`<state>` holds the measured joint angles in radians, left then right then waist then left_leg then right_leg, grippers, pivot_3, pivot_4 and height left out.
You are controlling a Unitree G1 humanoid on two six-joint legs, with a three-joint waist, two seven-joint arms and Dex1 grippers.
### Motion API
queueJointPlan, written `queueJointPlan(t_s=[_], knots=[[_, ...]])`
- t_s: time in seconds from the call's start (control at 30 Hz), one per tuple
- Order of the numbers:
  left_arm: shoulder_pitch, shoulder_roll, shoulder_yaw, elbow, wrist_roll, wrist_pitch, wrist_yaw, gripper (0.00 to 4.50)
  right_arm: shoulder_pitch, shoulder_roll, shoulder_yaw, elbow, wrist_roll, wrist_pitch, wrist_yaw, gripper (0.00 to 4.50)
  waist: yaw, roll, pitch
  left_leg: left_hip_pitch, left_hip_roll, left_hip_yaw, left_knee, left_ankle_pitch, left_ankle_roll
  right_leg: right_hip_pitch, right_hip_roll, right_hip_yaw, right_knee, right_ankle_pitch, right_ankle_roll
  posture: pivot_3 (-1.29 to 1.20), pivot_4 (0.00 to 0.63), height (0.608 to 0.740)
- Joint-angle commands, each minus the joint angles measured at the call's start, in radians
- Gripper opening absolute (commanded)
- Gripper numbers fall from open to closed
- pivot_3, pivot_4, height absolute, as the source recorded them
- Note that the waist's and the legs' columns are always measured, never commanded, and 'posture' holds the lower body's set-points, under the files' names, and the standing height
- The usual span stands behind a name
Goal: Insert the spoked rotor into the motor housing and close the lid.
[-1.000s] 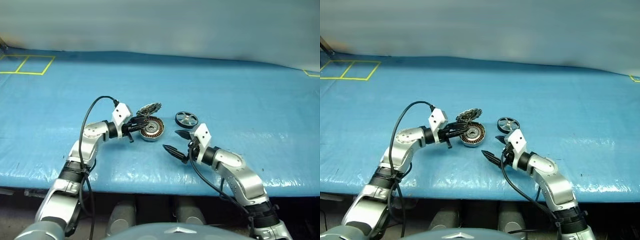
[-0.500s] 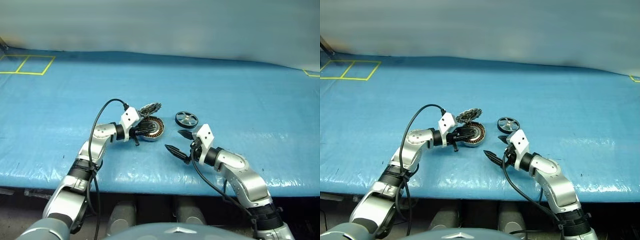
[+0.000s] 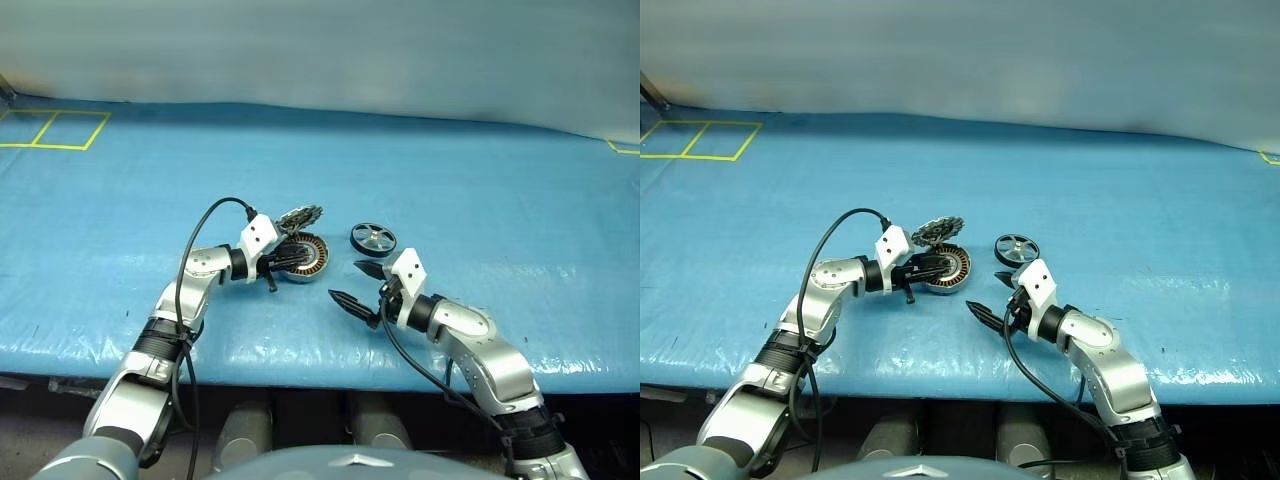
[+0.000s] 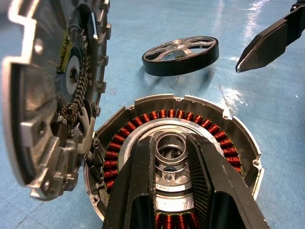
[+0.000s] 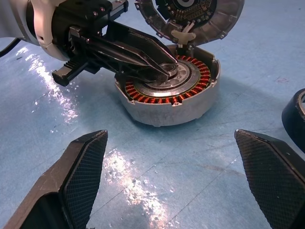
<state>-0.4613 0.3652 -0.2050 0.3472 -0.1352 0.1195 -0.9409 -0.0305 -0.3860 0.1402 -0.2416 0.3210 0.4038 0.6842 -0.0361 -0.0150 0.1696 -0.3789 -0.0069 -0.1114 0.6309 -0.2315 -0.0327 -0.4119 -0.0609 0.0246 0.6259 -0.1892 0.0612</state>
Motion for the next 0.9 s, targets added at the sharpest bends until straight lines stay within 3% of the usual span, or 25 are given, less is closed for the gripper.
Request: queueJointPlan(t_s=[0.03, 0.77, 0.9], knots=[[0.006, 0.005, 0.006, -0.029, -0.004, 0.003, -0.008, 0.66, -0.016, -0.001, -0.007, -0.011, 0.007, -0.008, 0.006, 4.50, 0.000, 0.000, 0.000, 0.000, 0.000, 0.000, 0.000, 0.000, 0.000, 0.000, 0.000, 0.000, 0.000, 0.000, 0.000, 0.00, 0.150, 0.740], [0.011, -0.002, 0.005, -0.018, 0.003, -0.002, -0.002, 0.66, -0.029, -0.010, -0.009, 0.000, -0.017, -0.009, -0.012, 4.50, 0.000, 0.000, 0.000, 0.000, 0.000, 0.000, 0.001, 0.000, 0.000, 0.001, 0.000, 0.000, 0.000, 0.000, 0.000, 0.00, 0.150, 0.740], [0.013, -0.015, 0.015, -0.016, 0.002, -0.024, 0.021, 2.00, -0.031, -0.010, -0.013, -0.003, -0.017, -0.006, -0.011, 4.50, 0.000, 0.000, 0.000, 0.000, 0.000, 0.000, 0.001, 0.000, 0.000, 0.001, 0.000, 0.000, 0.000, 0.000, 0.001, 0.00, 0.150, 0.740]])
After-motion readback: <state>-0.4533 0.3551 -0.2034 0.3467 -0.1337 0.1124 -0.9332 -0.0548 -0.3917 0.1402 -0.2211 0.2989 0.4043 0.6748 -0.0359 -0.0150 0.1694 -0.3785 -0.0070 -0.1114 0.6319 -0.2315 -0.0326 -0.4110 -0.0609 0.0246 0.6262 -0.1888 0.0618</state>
